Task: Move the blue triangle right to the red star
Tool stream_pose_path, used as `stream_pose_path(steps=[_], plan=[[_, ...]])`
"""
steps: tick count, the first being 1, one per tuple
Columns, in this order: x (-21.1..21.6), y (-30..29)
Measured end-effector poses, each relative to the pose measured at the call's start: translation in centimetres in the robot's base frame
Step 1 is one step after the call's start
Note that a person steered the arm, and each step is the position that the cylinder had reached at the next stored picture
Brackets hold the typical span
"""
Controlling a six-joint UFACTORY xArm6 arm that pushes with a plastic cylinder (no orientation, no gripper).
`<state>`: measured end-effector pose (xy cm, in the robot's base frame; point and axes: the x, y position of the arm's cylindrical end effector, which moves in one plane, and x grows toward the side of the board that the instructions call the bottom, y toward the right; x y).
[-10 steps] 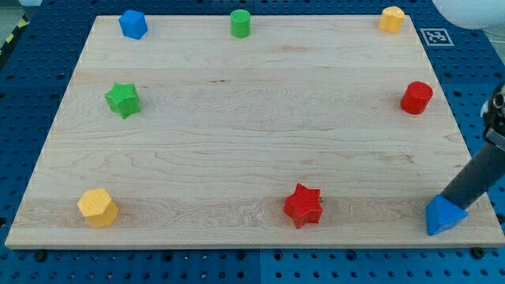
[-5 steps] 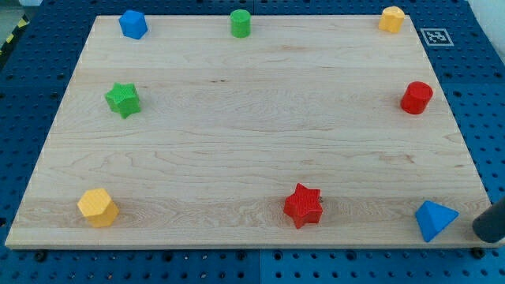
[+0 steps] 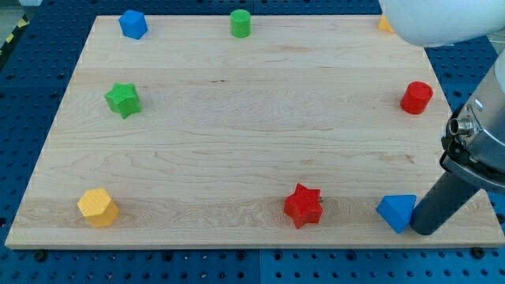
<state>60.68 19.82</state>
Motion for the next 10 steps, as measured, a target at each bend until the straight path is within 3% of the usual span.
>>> stream_pose_path(steps=[3,7,10], plan=[[-0.2,-3.9],[-1.9,-0.3],[-1.9,-4.2]])
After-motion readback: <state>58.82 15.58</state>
